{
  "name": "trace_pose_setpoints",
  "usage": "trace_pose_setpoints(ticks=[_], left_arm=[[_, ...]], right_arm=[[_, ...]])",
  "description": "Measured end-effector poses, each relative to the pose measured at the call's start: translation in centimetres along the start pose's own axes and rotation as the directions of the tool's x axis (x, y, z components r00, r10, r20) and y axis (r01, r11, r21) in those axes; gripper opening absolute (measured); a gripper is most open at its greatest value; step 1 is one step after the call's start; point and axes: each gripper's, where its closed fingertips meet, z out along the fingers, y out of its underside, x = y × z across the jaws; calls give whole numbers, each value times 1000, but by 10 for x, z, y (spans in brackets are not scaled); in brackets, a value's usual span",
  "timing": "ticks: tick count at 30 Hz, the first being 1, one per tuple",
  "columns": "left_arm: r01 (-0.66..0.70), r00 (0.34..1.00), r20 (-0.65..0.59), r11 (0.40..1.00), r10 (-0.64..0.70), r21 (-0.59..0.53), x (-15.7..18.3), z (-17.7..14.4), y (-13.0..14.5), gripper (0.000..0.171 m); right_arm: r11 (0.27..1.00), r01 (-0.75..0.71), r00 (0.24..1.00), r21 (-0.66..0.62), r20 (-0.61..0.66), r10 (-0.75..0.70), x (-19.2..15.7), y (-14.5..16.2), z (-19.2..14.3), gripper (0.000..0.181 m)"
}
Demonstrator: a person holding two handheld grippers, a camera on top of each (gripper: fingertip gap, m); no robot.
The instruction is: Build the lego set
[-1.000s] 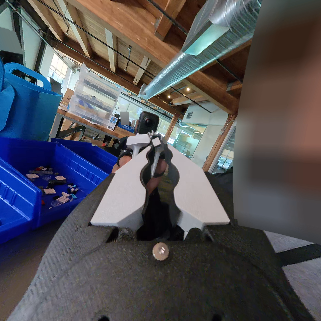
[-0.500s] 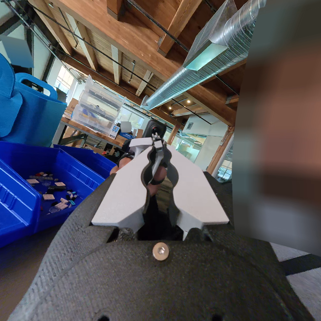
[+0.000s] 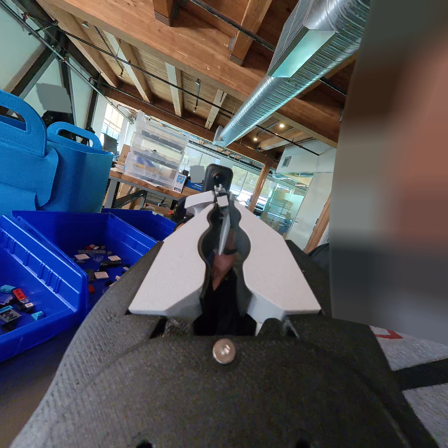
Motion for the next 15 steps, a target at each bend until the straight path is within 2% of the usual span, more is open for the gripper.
trace_pose_setpoints(ticks=[15], left_arm=[[-239, 947, 197, 966, 254, -100, -12, -1, 3, 9]], right_arm=[[1000, 11, 996, -17, -94, -12, 10, 4, -1, 9]])
